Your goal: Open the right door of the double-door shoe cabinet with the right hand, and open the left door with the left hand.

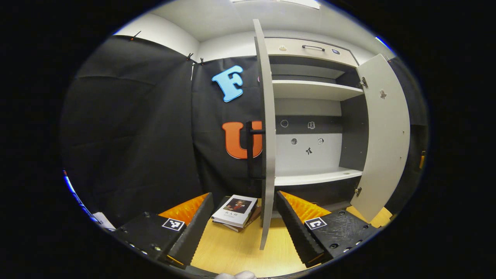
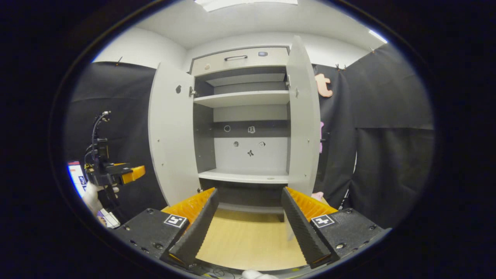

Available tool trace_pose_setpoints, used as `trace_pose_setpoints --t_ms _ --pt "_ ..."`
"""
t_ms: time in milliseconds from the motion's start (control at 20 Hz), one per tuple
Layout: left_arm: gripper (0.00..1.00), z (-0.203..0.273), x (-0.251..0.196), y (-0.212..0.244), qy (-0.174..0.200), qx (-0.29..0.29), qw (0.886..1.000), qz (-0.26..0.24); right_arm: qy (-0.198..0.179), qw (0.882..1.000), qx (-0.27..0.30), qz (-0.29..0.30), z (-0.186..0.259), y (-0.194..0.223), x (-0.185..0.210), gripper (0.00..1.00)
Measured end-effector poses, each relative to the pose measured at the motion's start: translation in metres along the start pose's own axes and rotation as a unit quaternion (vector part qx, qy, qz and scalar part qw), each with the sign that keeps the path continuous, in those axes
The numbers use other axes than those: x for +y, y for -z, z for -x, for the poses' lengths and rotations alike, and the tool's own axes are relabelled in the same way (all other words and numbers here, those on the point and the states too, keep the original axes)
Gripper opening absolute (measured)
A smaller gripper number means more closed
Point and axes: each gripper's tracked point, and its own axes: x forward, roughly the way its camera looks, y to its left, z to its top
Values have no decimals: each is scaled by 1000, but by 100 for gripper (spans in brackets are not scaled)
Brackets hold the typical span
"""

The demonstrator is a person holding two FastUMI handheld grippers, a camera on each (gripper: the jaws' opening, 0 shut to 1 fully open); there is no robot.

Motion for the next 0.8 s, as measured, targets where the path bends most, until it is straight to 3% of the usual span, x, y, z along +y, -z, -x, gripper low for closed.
trace_pose_setpoints --t_ms 200,450,800 --pt "100 29 -27 -26 9 -15 1000 4 3 1000 -5 3 3 -7 -14 100" --pt "96 68 -80 -55 39 -39 998 13 13 1000 -9 4 10 -14 -34 100" --pt "96 104 -133 -61 56 -40 998 -6 37 999 -13 3 24 -16 -63 100"
